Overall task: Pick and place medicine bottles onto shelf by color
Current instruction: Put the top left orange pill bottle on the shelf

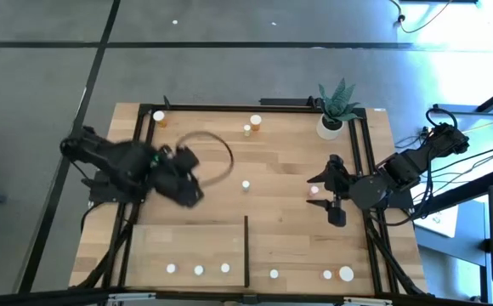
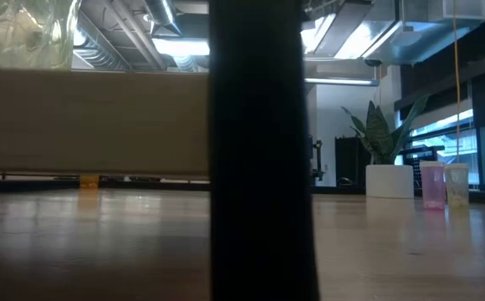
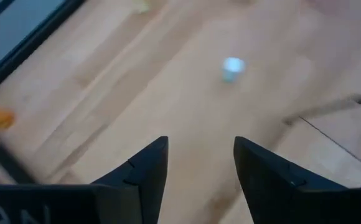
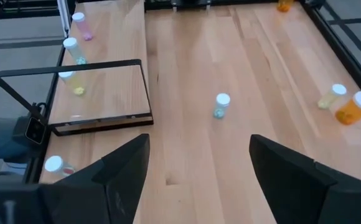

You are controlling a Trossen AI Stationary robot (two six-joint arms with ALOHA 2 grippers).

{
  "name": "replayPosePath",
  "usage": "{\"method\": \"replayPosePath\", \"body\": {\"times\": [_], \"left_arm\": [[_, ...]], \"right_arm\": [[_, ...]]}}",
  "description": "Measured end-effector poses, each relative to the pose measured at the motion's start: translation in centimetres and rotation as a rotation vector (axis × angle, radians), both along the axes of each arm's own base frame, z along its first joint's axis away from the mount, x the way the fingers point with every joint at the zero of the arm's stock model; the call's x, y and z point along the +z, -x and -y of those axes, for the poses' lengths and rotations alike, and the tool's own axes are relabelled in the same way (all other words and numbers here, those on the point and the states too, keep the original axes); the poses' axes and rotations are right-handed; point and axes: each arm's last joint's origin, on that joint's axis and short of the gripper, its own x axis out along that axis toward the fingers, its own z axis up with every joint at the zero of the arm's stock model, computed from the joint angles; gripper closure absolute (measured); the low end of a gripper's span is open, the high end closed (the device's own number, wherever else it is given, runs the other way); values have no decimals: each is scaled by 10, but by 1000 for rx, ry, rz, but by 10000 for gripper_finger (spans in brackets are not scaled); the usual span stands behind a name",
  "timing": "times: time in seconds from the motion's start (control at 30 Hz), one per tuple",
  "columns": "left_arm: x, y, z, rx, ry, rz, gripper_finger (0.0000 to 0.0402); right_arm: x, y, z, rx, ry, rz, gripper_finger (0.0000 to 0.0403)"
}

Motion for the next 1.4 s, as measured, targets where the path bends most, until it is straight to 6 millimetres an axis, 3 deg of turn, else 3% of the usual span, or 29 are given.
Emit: {"method": "replayPosePath", "body": {"times": [0.13,0.3,0.6,0.73,1.4], "left_arm": [[-7,21,-34,154,16,8,226],[-15,43,-63,355,46,47,227],[-34,49,-93,480,54,-43,227],[-39,50,-100,483,39,-80,225],[-74,49,-108,527,30,-196,226]], "right_arm": [[0,0,0,-1,0,0,125],[0,0,1,-33,28,16,125],[3,-5,12,-115,185,57,125],[2,-12,24,-115,235,24,125],[-24,-56,64,-285,78,-123,125]]}}
